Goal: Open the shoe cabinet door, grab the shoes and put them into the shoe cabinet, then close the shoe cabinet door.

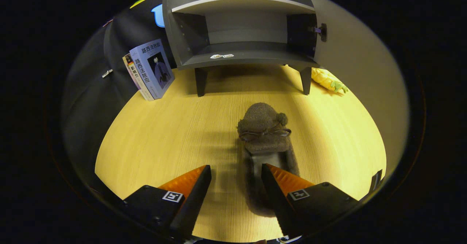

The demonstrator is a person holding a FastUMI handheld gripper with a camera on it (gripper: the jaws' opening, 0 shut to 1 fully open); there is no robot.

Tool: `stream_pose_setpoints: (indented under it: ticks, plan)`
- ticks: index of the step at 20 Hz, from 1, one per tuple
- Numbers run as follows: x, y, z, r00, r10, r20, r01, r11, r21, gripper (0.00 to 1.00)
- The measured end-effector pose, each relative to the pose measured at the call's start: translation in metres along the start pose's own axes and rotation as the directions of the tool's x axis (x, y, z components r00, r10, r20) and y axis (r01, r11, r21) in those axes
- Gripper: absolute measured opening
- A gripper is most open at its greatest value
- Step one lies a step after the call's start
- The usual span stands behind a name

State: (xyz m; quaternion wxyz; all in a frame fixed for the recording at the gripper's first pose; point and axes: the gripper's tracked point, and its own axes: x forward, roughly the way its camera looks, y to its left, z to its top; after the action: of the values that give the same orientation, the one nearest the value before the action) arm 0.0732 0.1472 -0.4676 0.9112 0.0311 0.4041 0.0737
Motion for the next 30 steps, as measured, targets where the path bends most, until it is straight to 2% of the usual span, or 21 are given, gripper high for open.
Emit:
stream_pose_setpoints:
  ticks: [1, 5, 7, 9, 13, 19, 30]
  plan:
    - [0.007, -0.002, 0.004, 1.000, -0.012, 0.011, 0.012, 1.000, 0.004, 0.85]
    - [0.032, -0.020, 0.021, 0.995, -0.075, 0.058, 0.074, 0.997, 0.029, 0.37]
    - [0.033, -0.014, 0.024, 0.997, -0.042, 0.060, 0.038, 0.997, 0.065, 0.13]
    - [0.033, -0.015, 0.028, 0.997, -0.025, 0.079, 0.019, 0.997, 0.073, 0.05]
    - [0.018, -0.023, 0.039, 0.994, -0.027, 0.102, 0.021, 0.998, 0.063, 0.05]
    - [-0.035, -0.018, 0.072, 0.984, 0.020, 0.175, -0.030, 0.998, 0.055, 0.05]
    - [-0.153, -0.011, 0.171, 0.936, 0.051, 0.349, -0.084, 0.993, 0.081, 0.05]
